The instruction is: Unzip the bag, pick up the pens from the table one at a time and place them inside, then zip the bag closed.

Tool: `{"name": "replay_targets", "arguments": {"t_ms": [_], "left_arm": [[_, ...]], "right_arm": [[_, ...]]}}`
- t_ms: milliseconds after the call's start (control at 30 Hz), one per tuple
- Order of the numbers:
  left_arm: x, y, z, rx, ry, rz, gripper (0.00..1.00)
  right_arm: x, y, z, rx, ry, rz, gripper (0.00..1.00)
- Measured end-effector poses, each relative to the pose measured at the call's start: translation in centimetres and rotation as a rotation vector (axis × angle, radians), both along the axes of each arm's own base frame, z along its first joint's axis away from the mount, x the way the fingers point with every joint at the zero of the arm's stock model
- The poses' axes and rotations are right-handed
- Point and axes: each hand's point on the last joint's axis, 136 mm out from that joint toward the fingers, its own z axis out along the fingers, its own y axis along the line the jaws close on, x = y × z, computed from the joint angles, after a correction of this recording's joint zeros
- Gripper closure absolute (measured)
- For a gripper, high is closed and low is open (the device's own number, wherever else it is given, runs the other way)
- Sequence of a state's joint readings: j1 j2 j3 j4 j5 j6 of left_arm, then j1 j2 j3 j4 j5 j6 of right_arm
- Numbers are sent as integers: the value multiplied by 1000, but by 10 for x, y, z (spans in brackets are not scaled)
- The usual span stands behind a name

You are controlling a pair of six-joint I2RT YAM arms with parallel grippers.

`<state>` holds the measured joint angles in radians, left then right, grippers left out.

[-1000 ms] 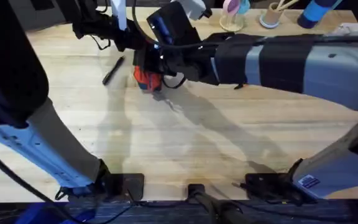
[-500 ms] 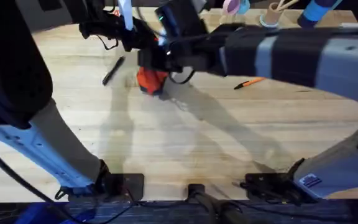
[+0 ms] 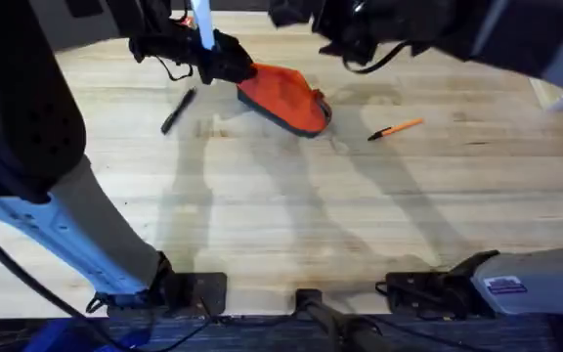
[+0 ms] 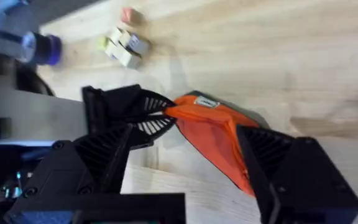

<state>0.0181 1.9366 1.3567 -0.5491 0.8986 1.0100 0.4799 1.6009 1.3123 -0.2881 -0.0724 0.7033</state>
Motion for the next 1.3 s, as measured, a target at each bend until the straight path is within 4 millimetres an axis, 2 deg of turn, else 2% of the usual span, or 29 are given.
{"name": "replay_targets", "arguments": {"t_ms": [100, 200, 633, 1067, 1300], "left_arm": [[-1, 0, 0, -2, 5, -1, 958], [-2, 0, 0, -3, 10, 0, 958], [-2, 0, 0, -3, 13, 0, 958], [-2, 0, -1, -3, 13, 0, 958], [-2, 0, 0, -3, 13, 0, 958]], "right_arm": [[-1, -5, 16, 13, -33, -9, 5], [-3, -5, 20, 16, -40, -9, 5], [-5, -7, 16, 7, -24, -9, 5], [-23, -18, 23, -52, -21, 27, 5], [-35, -24, 7, -102, 51, 42, 5]]}}
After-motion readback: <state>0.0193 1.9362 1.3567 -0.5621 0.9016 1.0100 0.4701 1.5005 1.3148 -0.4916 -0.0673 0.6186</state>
